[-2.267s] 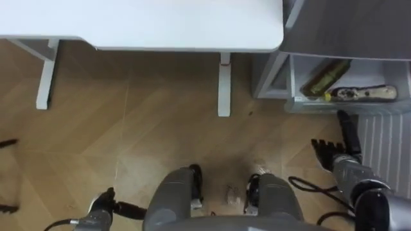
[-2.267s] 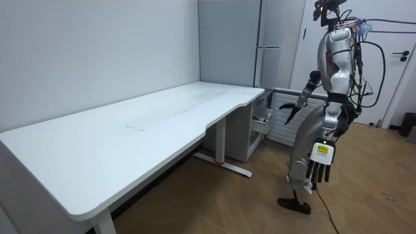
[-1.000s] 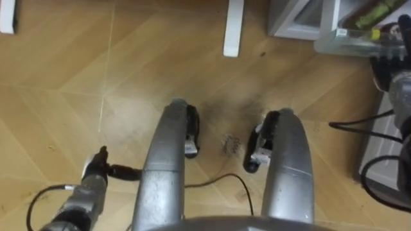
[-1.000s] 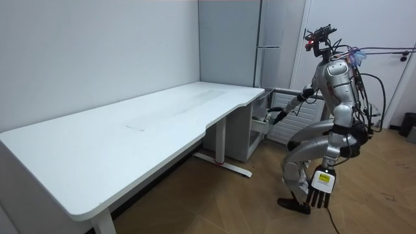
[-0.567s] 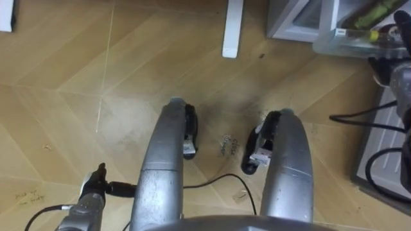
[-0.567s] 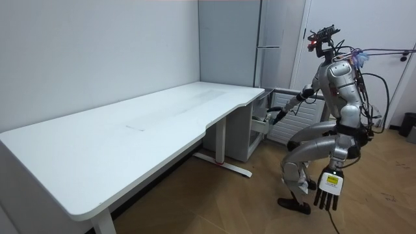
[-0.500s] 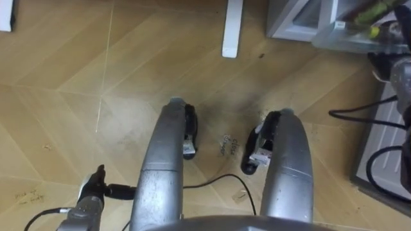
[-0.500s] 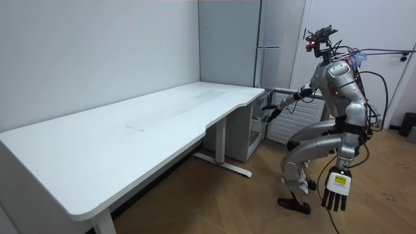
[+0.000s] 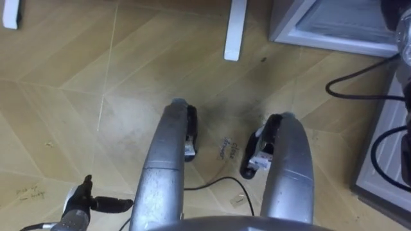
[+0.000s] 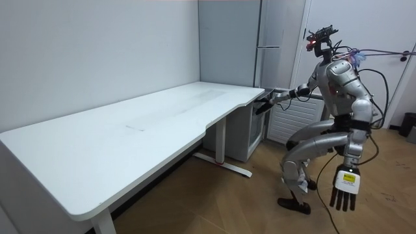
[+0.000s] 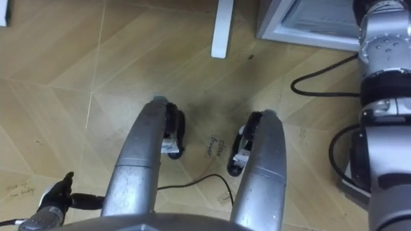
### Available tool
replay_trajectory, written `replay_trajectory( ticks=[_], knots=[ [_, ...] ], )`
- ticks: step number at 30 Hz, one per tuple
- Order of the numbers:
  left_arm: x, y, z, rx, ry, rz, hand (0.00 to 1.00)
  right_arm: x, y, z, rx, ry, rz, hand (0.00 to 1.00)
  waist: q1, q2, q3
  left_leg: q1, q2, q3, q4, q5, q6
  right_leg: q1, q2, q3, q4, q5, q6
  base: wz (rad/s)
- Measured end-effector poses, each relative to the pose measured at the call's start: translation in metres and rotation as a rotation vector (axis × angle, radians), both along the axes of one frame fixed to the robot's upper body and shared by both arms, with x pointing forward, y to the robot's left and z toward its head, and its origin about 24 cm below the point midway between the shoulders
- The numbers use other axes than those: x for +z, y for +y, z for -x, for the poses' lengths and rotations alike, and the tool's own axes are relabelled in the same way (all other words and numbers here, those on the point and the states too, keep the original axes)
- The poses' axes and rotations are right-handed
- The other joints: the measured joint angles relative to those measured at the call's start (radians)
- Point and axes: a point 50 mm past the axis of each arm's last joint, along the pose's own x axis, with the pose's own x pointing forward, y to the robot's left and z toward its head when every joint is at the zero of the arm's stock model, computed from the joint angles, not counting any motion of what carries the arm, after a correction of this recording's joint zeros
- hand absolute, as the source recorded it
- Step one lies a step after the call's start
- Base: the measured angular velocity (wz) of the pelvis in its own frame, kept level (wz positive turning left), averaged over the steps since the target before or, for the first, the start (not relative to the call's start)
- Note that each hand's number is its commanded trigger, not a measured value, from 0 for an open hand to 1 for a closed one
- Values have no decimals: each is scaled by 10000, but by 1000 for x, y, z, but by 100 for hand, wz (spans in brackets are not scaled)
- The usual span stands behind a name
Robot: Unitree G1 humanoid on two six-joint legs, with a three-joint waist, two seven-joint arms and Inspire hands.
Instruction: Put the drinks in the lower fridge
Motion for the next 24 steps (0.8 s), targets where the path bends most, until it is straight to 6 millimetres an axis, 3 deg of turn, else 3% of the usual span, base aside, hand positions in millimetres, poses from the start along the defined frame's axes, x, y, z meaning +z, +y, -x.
replay_trajectory(
  ticks=[15,21,24],
  knots=[
    [-2,-1,13,-119,353,17,0,-2,-1,1,-6,72,30,0,175,112,-10,134,23,-179,-88,103,-182,192,12,-197,-45,-13,-157,1],
    [-4,-5,14,-297,458,349,0,-29,-10,12,3,483,188,0,344,253,4,991,-7,-426,-807,162,-229,1261,79,-590,-976,146,-103,0],
    [-4,-7,13,-432,438,544,0,-44,-15,19,174,733,394,0,483,318,2,1559,115,-480,-1492,271,-207,1906,385,-798,-1864,432,-22,-11]
  ],
)
